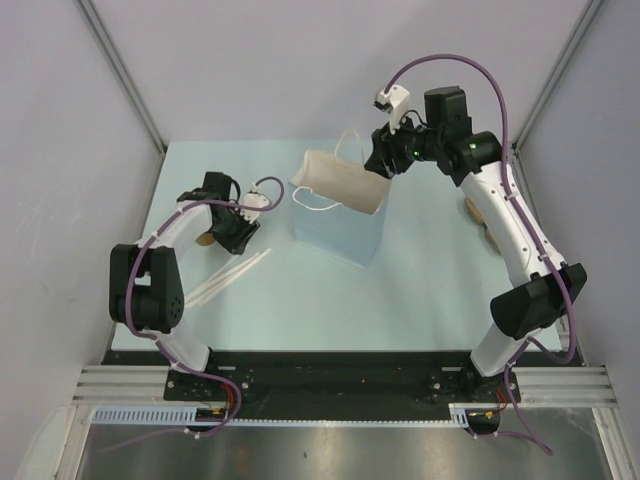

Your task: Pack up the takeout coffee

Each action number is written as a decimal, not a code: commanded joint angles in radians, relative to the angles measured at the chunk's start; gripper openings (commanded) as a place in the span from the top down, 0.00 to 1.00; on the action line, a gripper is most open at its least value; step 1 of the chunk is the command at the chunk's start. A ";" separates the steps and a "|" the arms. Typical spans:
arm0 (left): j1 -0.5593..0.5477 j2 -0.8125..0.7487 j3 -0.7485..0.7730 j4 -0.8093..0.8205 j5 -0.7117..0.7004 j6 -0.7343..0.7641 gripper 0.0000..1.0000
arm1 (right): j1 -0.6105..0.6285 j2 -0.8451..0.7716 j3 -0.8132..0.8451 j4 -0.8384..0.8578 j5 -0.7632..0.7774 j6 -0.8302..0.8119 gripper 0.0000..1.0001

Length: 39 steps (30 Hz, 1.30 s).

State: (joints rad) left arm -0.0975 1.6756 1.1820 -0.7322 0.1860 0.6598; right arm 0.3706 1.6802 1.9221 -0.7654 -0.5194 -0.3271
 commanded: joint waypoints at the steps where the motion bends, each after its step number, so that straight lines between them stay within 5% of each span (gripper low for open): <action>1: 0.002 0.010 0.010 0.036 0.000 -0.029 0.57 | 0.010 -0.047 -0.014 0.025 0.012 0.016 0.49; 17: 0.001 0.171 0.005 0.094 -0.085 -0.005 0.65 | 0.016 -0.059 -0.024 -0.002 0.053 0.022 0.49; 26: 0.001 0.132 0.031 0.044 -0.071 0.001 0.94 | 0.017 -0.059 -0.020 0.018 0.056 0.020 0.49; 39: -0.001 -0.074 0.468 -0.432 0.140 -0.046 1.00 | 0.014 -0.059 0.012 0.043 0.062 0.033 0.49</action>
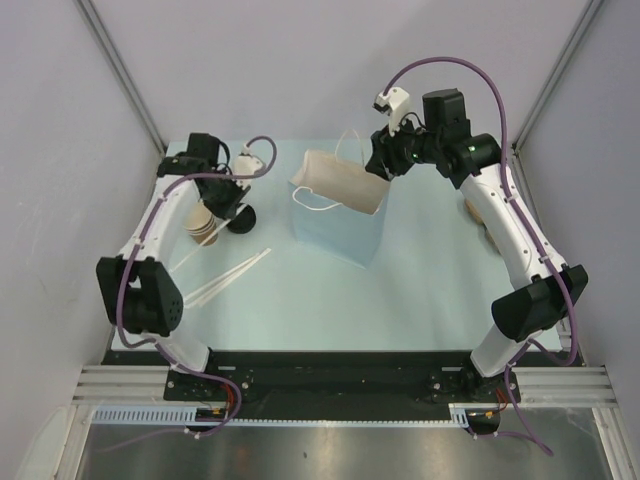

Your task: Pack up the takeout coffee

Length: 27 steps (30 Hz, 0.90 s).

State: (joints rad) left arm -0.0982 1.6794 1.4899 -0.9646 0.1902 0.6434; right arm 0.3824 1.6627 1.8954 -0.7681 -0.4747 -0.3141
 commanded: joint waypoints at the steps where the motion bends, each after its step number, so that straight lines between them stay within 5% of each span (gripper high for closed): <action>1: 0.000 -0.084 0.194 -0.224 0.158 -0.037 1.00 | 0.001 -0.041 0.042 0.047 0.018 0.026 0.49; 6: 0.000 -0.095 0.514 -0.319 0.276 -0.102 1.00 | -0.007 -0.047 0.064 0.058 0.025 0.064 0.44; 12: 0.000 -0.072 0.860 -0.110 0.402 -0.295 1.00 | -0.030 -0.044 0.102 0.044 0.027 0.082 0.17; 19: -0.060 -0.201 0.632 0.586 0.592 -0.594 1.00 | -0.051 -0.072 0.113 0.013 0.061 0.093 0.01; 27: -0.281 -0.072 0.673 0.760 0.635 -0.650 1.00 | -0.117 -0.127 0.074 -0.034 0.099 0.136 0.00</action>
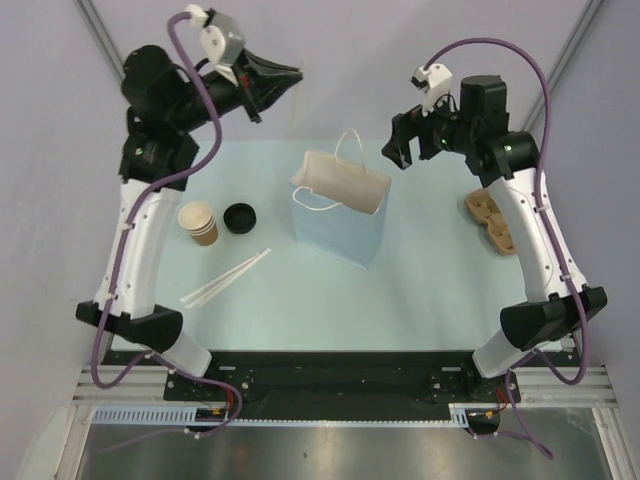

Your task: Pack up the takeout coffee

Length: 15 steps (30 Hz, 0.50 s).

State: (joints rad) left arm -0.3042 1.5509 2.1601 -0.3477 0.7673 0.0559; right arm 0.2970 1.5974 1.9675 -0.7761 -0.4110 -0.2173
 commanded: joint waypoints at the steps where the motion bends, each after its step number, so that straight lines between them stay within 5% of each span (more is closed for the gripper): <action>1: -0.088 0.063 -0.012 0.177 0.070 -0.065 1.00 | -0.036 -0.070 -0.005 -0.028 0.038 0.044 0.00; 15: -0.179 0.133 -0.252 0.044 0.158 0.295 1.00 | -0.061 -0.169 -0.114 -0.029 0.061 0.044 0.00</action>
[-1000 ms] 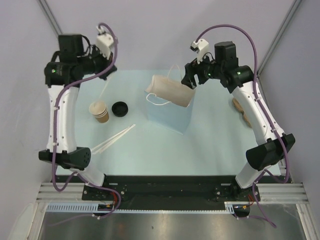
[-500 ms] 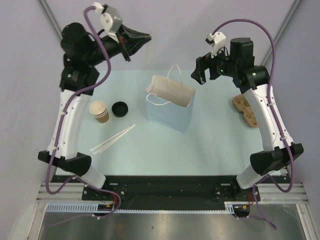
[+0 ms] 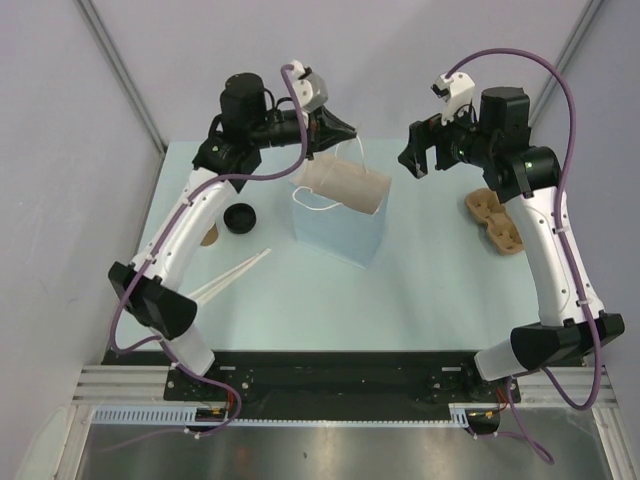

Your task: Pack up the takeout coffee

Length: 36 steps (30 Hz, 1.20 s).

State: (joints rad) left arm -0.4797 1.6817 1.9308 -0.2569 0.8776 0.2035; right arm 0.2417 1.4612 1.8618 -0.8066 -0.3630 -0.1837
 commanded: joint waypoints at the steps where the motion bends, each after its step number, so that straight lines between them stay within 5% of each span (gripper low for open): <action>1: -0.003 0.009 -0.027 -0.068 0.053 0.198 1.00 | -0.005 -0.033 -0.013 0.001 0.013 0.010 0.00; 12: -0.002 0.030 -0.142 -0.274 0.038 0.491 0.99 | -0.007 -0.019 -0.015 0.001 0.015 0.012 0.00; 19: -0.002 0.050 -0.159 -0.360 0.035 0.554 0.93 | -0.007 -0.024 -0.021 -0.002 0.019 0.013 0.00; 27: 0.000 0.039 -0.118 -0.389 0.008 0.499 0.60 | -0.005 -0.024 -0.018 -0.002 0.018 0.013 0.00; 36: 0.004 0.029 0.065 -0.349 0.023 0.254 0.42 | -0.004 0.011 0.014 0.006 0.003 0.010 0.00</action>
State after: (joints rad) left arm -0.4801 1.7393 1.8664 -0.6544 0.8722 0.6048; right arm 0.2379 1.4609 1.8385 -0.8116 -0.3553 -0.1837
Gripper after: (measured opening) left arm 0.544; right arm 0.994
